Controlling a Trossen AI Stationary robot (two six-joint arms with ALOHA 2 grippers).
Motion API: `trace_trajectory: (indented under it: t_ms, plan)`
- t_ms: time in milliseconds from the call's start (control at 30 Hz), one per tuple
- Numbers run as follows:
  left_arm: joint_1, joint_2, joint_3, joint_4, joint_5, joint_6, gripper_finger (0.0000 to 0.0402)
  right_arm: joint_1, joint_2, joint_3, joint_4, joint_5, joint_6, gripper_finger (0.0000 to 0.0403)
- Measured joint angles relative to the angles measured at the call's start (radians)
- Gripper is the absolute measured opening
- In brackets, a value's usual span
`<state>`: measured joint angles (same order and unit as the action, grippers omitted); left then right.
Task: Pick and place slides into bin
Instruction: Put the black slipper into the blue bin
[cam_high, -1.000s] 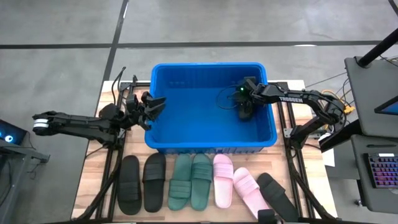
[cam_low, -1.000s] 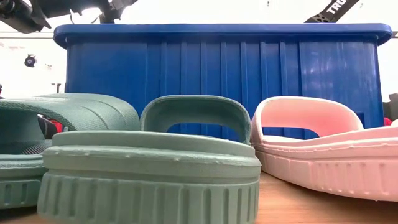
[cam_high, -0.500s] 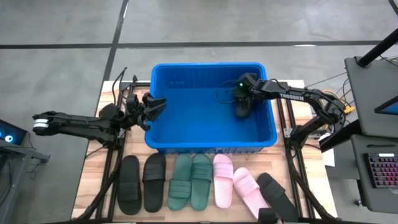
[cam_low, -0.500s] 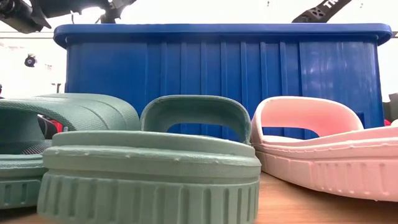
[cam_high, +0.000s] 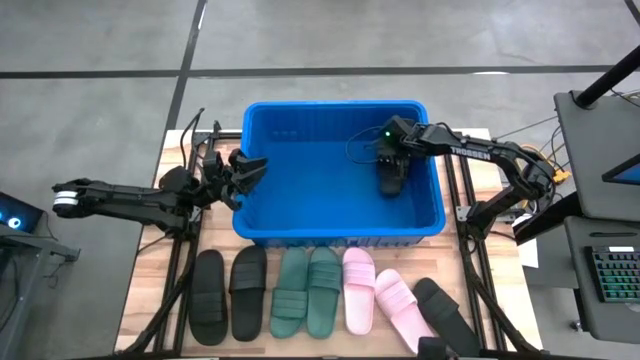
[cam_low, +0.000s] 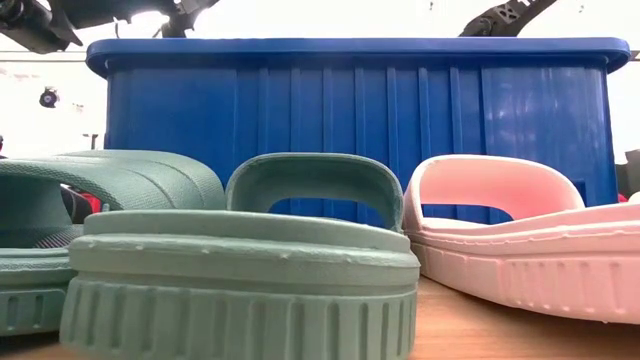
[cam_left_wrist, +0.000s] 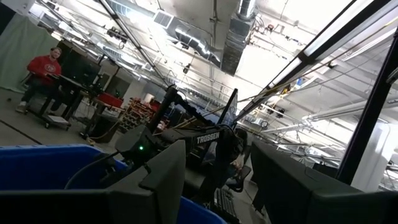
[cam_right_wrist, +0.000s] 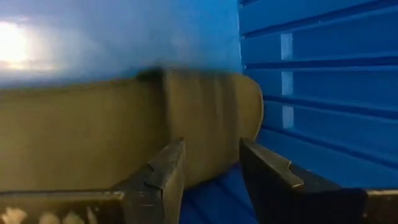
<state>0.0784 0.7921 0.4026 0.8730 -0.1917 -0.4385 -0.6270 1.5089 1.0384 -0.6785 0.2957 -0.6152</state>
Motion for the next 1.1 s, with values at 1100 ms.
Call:
trace_trajectory:
  t_ms: [1100]
  plan:
    - [0.0, 0.0, 0.0, 0.0, 0.0, 0.001, 0.0169, 0.083, -0.217, 0.421, -0.033, -0.379, 0.544, 0.0139]
